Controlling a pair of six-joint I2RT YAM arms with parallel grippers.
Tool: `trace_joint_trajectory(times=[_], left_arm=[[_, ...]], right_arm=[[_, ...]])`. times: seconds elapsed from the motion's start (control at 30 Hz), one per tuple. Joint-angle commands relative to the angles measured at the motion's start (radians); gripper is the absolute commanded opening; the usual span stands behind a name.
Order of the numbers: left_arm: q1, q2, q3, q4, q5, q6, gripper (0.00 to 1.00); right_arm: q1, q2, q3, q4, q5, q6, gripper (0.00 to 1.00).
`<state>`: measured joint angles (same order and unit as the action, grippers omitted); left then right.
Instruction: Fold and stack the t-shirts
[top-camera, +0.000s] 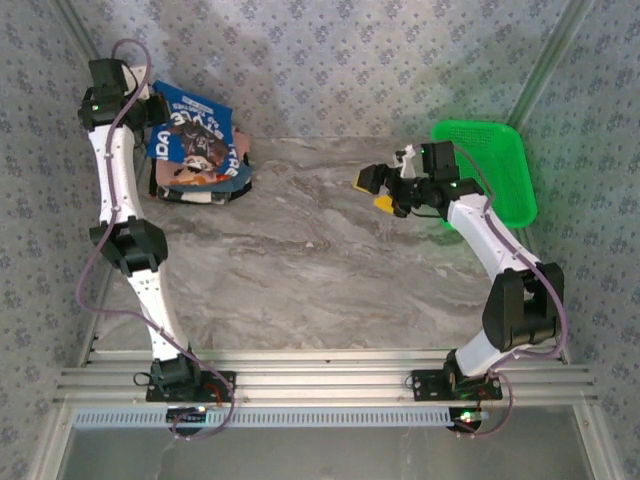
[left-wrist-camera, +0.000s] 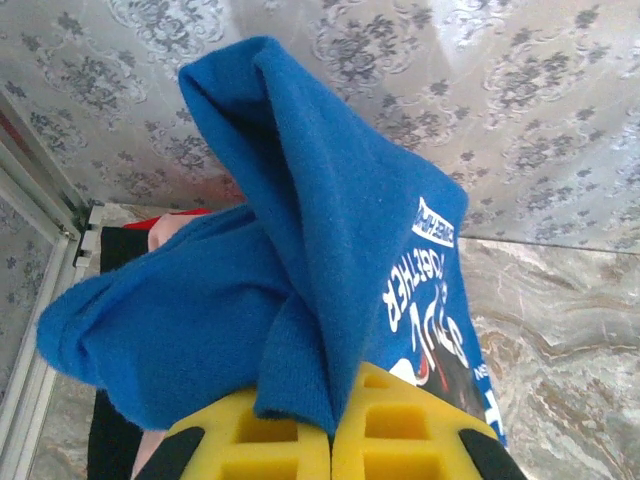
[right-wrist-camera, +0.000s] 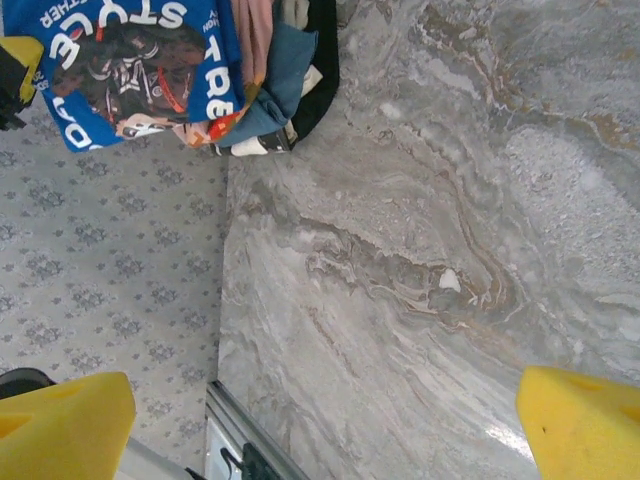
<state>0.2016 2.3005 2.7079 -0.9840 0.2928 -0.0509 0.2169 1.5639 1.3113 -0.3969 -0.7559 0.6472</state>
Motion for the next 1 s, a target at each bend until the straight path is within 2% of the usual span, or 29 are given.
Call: trace_joint_trajectory(times=[0.0, 0.1, 0.23, 0.3, 0.37, 0.47, 0.7, 0.73, 0.8, 0.97], left_arm=[[0.033, 0.059, 0.011, 0.060, 0.045, -0.034, 0.00], [0.051, 0.106, 0.015, 0.077, 0.061, -0.063, 0.00], [0.071, 0.161, 0.023, 0.094, 0.054, -0.095, 0.10], [0.083, 0.177, 0.020, 0.107, 0.048, -0.107, 0.22], [0.098, 0.201, 0.018, 0.123, 0.060, -0.134, 0.45], [0.114, 0.220, 0.014, 0.118, 0.060, -0.155, 0.56], [0.160, 0.188, 0.012, 0.111, -0.006, -0.214, 0.70], [0.169, 0.179, 0.012, 0.113, 0.001, -0.226, 0.80], [0.180, 0.156, 0.012, 0.113, 0.017, -0.243, 0.85], [0.185, 0.049, 0.020, 0.088, 0.023, -0.272, 0.87]], right_arm=[[0.020, 0.006, 0.053, -0.040, 0.022, 0.016, 1.00], [0.039, 0.016, 0.070, -0.057, 0.039, 0.018, 1.00], [0.066, 0.034, 0.095, -0.069, 0.053, 0.026, 1.00], [0.078, 0.043, 0.107, -0.075, 0.054, 0.026, 1.00], [0.089, 0.052, 0.121, -0.086, 0.056, 0.025, 1.00], [0.099, 0.058, 0.140, -0.096, 0.055, 0.021, 1.00], [0.101, 0.053, 0.155, -0.109, 0.035, 0.004, 1.00], [0.101, 0.051, 0.153, -0.110, 0.028, 0.001, 1.00], [0.099, 0.045, 0.149, -0.119, 0.018, -0.010, 1.00], [0.080, -0.001, 0.120, -0.127, 0.013, -0.059, 1.00]])
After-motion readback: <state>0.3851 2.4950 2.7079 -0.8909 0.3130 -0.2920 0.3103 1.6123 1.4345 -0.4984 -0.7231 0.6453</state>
